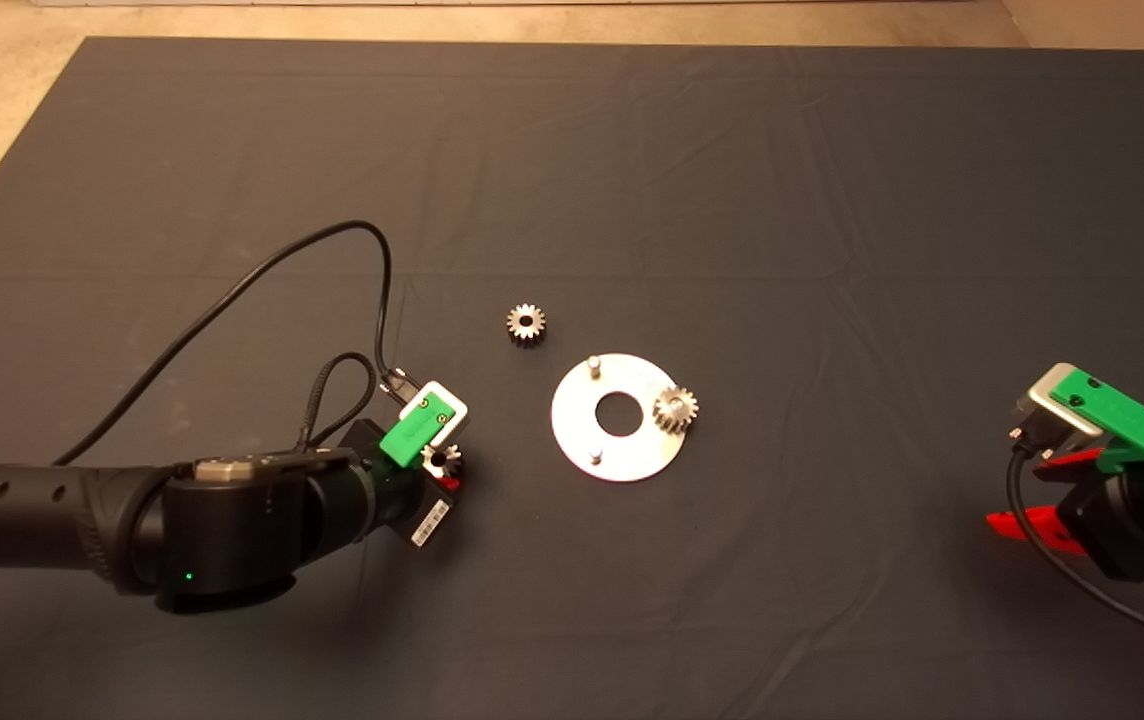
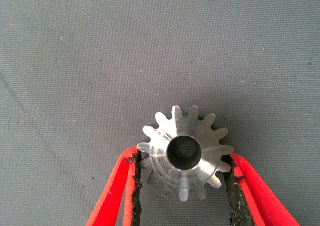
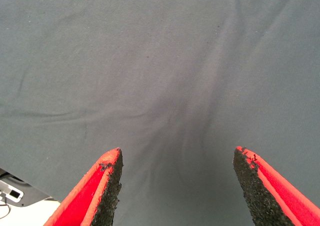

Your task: Install three planetary gears onto the carrier pins

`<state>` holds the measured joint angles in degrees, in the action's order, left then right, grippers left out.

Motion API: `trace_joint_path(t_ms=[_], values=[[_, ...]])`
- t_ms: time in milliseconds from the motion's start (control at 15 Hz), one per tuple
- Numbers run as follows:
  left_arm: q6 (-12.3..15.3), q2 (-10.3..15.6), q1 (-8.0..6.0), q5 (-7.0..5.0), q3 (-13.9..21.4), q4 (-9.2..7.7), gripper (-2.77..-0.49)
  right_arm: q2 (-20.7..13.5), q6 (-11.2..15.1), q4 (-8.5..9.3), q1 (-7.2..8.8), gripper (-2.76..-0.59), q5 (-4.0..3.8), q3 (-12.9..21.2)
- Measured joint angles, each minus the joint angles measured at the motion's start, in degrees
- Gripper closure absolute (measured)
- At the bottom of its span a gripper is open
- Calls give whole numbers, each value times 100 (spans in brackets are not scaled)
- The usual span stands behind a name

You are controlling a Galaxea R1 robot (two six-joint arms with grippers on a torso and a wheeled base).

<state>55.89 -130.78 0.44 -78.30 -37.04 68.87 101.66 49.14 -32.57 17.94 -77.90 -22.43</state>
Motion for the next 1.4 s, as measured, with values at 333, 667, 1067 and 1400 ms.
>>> trace_joint_path(t_ms=[333, 667, 1067, 1400], values=[[2, 19, 2, -83, 252, -4, -80, -9, -2, 0, 0, -163, 78, 0], [5, -1, -3, -621, 751, -2, -72, -28, -2, 1, -1, -163, 80, 0], [196, -511, -112, -817, 1141, -4, -60, -56, 0, 0, 0, -163, 102, 0], [238, -1307, -112, -911, 1081, -4, -59, -95, 0, 2, 0, -163, 122, 0]])
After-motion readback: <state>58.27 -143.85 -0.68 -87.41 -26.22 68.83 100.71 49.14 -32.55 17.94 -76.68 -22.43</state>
